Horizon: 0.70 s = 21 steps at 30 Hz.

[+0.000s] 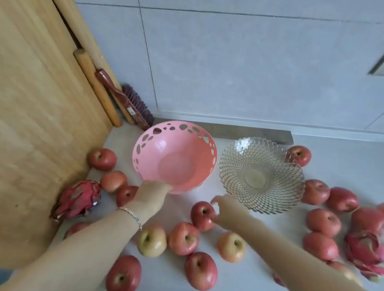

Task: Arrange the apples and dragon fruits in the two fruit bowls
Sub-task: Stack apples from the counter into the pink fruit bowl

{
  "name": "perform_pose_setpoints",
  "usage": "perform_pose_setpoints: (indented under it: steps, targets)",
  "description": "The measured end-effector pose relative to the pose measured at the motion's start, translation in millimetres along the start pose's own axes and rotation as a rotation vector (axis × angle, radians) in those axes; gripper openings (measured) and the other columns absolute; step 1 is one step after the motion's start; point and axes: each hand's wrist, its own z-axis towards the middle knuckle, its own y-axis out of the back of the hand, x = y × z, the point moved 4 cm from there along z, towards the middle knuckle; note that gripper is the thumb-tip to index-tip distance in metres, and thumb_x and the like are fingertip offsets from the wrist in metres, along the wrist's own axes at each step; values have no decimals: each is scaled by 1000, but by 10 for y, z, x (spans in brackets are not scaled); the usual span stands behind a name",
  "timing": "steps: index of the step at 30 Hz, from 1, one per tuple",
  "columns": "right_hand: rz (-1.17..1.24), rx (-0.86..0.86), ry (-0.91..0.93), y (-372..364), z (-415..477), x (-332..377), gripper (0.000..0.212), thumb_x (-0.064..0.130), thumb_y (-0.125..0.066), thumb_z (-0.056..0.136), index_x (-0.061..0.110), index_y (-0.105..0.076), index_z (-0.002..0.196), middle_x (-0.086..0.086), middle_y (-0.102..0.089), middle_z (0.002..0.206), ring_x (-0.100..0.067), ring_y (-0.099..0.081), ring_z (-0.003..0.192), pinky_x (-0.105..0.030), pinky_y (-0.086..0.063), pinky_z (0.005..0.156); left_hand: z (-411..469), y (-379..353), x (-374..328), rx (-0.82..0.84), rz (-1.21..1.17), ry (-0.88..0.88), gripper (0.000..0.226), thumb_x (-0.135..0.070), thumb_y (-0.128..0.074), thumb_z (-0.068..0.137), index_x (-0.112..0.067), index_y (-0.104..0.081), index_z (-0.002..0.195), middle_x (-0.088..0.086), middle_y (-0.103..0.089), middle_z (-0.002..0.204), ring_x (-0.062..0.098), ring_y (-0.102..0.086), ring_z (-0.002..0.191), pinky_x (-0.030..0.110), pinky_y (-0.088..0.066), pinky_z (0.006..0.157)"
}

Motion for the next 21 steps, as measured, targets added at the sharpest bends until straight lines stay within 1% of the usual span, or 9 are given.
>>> perform_pose_setpoints:
  steps: [2,4,7,9,11,13,15,17,21]
  targets:
    - [16,-1,-160,-185,28,14,53,43,-56,82,14,-45,125,-11,-46,125,-28,-52,112,-35,-43,89,3,-3,43,-15,-27,-19,35,-1,-41,84,-13,-64,107,8,-64,115,29,-57,109,32,-42,90]
    - [116,14,-244,-405,44,71,64,52,-60,77,13,-40,123,-11,-46,122,-30,-52,112,-35,-43,87,-4,-40,70,-31,-23,-85,40,-6,-34,82,-14,-65,105,8,-65,113,28,-58,108,31,-43,90]
    - [221,-43,-318,-506,140,138,65,48,-66,71,14,-39,120,-11,-48,119,-30,-53,110,-36,-46,86,66,-71,175,-7,-43,-150,46,-12,-27,78,-13,-65,104,8,-65,113,28,-57,108,31,-42,90]
    - [252,-93,-360,-482,103,153,63,43,-69,66,15,-41,115,-10,-52,115,-29,-55,106,-35,-48,81,85,-64,216,26,-32,-180,34,-5,-37,83,-12,-64,103,9,-63,112,29,-56,108,30,-39,88]
    - [253,-124,-405,-426,-17,178,60,43,-69,63,17,-43,111,-7,-54,110,-28,-56,102,-33,-45,74,114,-71,276,65,-38,-234,32,0,-42,83,-12,-64,102,11,-63,110,31,-55,106,30,-38,86]
    - [257,-204,-410,-282,-177,194,54,44,-68,61,23,-45,105,-3,-56,102,-26,-57,96,-31,-43,71,144,-61,332,89,-42,-284,35,1,-42,82,-10,-65,106,11,-64,112,29,-56,106,30,-40,88]
    - [354,-319,-371,-96,-345,242,47,41,-71,60,28,-45,98,0,-59,95,-22,-58,87,-31,-45,71,150,-86,372,132,-11,-347,43,4,-42,82,-13,-63,115,9,-62,120,28,-55,113,32,-40,96]
    - [433,-401,-316,92,-449,322,46,34,-74,63,27,-48,100,1,-61,93,-20,-57,84,-30,-45,72,100,-115,356,184,23,-415,49,4,-41,84,-16,-58,125,6,-58,128,27,-51,120,32,-37,101]
    - [454,-479,-249,349,-380,550,49,31,-75,65,30,-48,105,3,-60,93,-18,-56,86,-26,-40,72,-63,-129,376,199,81,-527,38,3,-40,82,-11,-60,111,8,-59,113,29,-54,108,33,-37,85]
